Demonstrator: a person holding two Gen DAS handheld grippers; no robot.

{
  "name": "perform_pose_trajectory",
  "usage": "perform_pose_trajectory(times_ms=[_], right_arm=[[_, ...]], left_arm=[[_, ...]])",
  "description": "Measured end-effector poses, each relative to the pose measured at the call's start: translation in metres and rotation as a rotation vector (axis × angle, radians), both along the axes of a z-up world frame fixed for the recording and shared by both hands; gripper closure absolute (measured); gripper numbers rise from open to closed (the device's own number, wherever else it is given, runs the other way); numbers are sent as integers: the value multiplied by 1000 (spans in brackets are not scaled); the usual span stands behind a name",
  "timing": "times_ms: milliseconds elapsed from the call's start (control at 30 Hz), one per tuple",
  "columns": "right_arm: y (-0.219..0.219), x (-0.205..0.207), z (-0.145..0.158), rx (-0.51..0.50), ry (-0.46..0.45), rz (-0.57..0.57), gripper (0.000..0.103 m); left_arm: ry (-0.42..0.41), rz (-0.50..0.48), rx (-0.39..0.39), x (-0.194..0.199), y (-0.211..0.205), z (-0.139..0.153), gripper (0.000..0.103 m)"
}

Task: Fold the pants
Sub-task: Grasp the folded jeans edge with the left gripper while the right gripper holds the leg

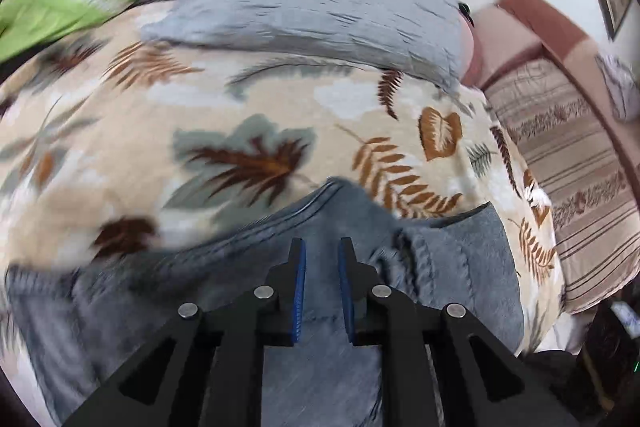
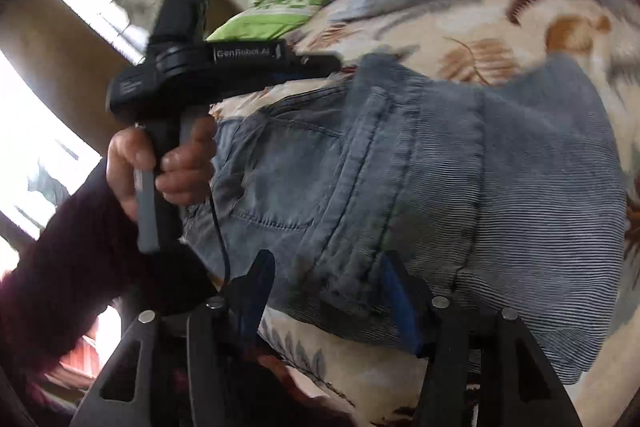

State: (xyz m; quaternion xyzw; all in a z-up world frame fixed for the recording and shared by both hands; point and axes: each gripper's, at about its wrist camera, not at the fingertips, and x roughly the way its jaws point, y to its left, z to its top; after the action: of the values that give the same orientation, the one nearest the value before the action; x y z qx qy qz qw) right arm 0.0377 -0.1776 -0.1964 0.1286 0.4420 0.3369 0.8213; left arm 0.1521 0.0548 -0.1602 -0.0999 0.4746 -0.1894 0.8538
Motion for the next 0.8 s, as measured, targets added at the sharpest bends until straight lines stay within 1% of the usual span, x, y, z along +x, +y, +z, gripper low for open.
perform_pose_trajectory(times_ms=[67,100,133,167,200,233,267,300,367,400,433,467,500,533,600,633,733,800], right_arm=[[-23,0,9,88,-39,-68,44],[-38,1,12,139,-58,-128,44],[-57,2,13,166,-79,-211,44],[-70,3,13,162,-85,-278,44],[-80,4,12,157,-77,-338,44],[-91,8,6,160,-50,-389,44],[-98,12,1,159,-24,-420,44],[-102,17,-8,137,16,-442,44],[-100,24,-28,54,126,-449,44],[-99,29,-41,20,195,-446,44],[-100,33,-51,11,235,-443,46],[-102,33,-49,21,217,-446,47],[-107,35,-46,43,212,-438,46],[-112,34,-44,71,209,-444,46],[-124,37,-43,128,201,-477,46],[-128,34,-37,149,184,-488,46],[-135,45,-18,193,89,-510,46],[-125,45,-3,208,50,-499,46]], left_arm=[[-22,-14,16,-14,0,1,87],[-35,-30,28,-19,-7,2,86],[-57,-58,44,-27,-16,4,86],[-71,-79,52,-32,-22,6,83],[-85,-104,58,-37,-30,8,79],[-100,-136,62,-46,-39,10,75],[-106,-153,65,-50,-48,10,65],[-109,-168,67,-53,-58,9,56],[-98,-201,81,-58,-79,1,50],[-81,-219,127,-59,-92,-7,50],[-62,-231,210,-59,-104,-18,50],[-58,-237,304,-60,-116,-29,50],[-72,-240,328,-62,-119,-32,49],[-100,-243,336,-66,-120,-31,48],[-91,-256,315,-66,-117,-27,48],[-80,-258,293,-64,-112,-23,48],[-84,-227,241,-59,-98,-11,48],[-83,-204,199,-54,-93,-3,48]])
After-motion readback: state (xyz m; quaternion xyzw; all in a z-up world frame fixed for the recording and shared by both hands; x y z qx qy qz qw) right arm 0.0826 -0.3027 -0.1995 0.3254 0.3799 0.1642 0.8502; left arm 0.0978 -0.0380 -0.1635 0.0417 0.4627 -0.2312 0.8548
